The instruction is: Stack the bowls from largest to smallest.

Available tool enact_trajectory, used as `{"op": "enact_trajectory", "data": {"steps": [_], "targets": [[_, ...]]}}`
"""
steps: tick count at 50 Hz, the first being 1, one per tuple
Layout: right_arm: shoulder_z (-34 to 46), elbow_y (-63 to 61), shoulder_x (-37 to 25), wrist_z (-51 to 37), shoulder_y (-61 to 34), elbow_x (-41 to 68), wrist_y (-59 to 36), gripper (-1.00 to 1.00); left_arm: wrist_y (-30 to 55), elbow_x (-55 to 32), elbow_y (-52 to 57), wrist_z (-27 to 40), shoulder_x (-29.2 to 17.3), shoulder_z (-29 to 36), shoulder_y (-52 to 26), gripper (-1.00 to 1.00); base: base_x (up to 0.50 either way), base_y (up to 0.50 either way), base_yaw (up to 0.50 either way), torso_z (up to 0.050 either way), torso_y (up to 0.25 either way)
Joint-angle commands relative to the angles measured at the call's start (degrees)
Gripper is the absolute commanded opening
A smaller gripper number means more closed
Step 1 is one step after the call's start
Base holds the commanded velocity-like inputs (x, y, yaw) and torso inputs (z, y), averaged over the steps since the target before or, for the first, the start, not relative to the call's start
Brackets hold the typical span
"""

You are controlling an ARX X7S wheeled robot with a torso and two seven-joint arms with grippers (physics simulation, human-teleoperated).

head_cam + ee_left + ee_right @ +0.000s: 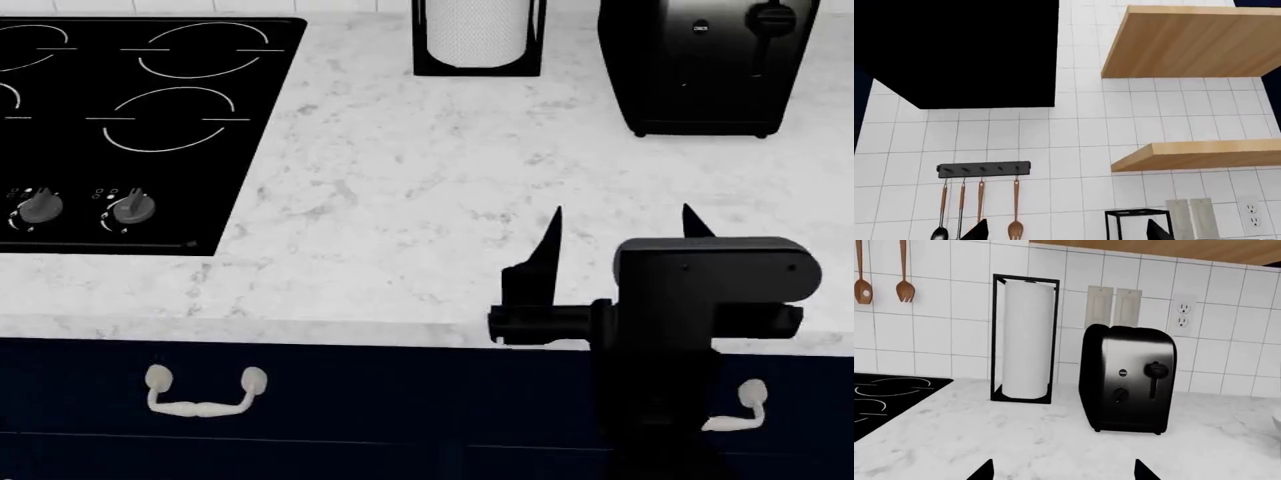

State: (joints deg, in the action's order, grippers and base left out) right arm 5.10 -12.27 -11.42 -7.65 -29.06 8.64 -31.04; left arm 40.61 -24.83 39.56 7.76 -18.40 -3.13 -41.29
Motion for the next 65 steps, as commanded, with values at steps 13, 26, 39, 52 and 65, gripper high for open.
{"op": "enact_trajectory", "data": {"steps": [13, 26, 39, 52, 65], "targets": [[0.69, -2.22, -1.19, 0.10, -3.91, 1.17, -4.00, 1.00, 8.63, -5.15, 3.75, 1.59, -2.24, -2.37, -10.25, 1.00, 0.00, -0.06, 0.00, 0.000, 0.000], [1.26, -2.74, -1.54, -0.04, -3.33, 1.41, -4.02, 1.00, 7.34, -4.70, 3.20, 1.27, -2.64, -1.59, -8.29, 1.00, 0.00, -0.50, 0.00, 0.000, 0.000], [1.43, -3.77, -2.09, -0.39, -2.95, 1.67, -4.55, 1.00, 6.72, -4.45, 2.91, 1.73, -2.61, -1.02, -8.10, 1.00, 0.00, -0.50, 0.00, 0.000, 0.000], [1.87, -3.62, -2.51, -0.69, -2.94, 1.64, -4.79, 1.00, 4.55, -4.08, 1.91, 1.43, -2.48, -0.95, -6.62, 1.00, 0.00, -0.50, 0.00, 0.000, 0.000], [2.26, -4.13, -2.82, -0.97, -3.02, 1.86, -5.25, 1.00, 4.47, -4.66, 2.03, 1.74, -2.68, -1.28, -6.55, 1.00, 0.00, -0.50, 0.00, 0.000, 0.000]]}}
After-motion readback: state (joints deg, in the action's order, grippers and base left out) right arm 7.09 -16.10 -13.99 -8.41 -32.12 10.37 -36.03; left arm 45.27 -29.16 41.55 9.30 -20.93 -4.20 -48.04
